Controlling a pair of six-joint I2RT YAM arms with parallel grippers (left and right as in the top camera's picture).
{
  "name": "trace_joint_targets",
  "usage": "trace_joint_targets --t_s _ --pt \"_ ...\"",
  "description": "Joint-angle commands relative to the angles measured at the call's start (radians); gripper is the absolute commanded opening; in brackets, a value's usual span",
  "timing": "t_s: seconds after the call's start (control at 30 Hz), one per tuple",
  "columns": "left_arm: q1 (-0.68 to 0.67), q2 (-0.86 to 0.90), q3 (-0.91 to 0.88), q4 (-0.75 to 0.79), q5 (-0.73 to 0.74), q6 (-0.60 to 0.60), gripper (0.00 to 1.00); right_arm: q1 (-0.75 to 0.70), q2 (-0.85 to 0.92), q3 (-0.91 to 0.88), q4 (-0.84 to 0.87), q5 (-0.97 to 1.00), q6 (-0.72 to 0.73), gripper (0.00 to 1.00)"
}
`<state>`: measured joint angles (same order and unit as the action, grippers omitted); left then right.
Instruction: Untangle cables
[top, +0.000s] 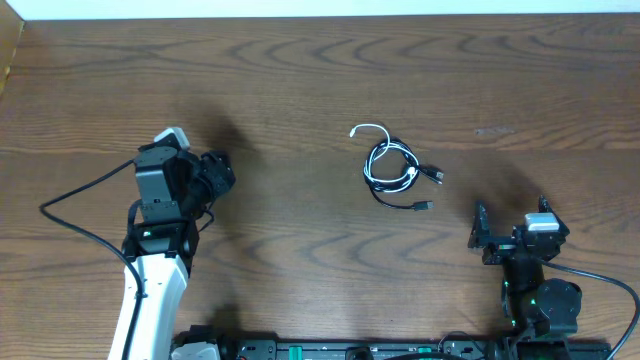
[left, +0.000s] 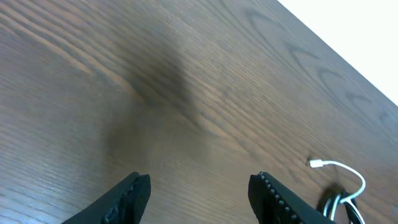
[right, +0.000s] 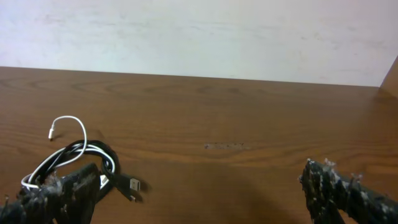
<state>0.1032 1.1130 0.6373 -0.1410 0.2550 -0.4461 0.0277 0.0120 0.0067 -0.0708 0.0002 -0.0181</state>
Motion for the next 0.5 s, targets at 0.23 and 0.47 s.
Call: trace_joint_targets --t_s 0.23,0.47 --pt "0.005 0.004 0.018 -0.078 0.030 -0.005 0.60 0.006 -0.005 -0.001 -0.005 0.001 0.006 0.99" --pt "0.002 0.004 0.014 -0.158 0.031 -0.005 0.61 0.006 -0.005 -0.001 -0.005 0.001 0.006 0.99"
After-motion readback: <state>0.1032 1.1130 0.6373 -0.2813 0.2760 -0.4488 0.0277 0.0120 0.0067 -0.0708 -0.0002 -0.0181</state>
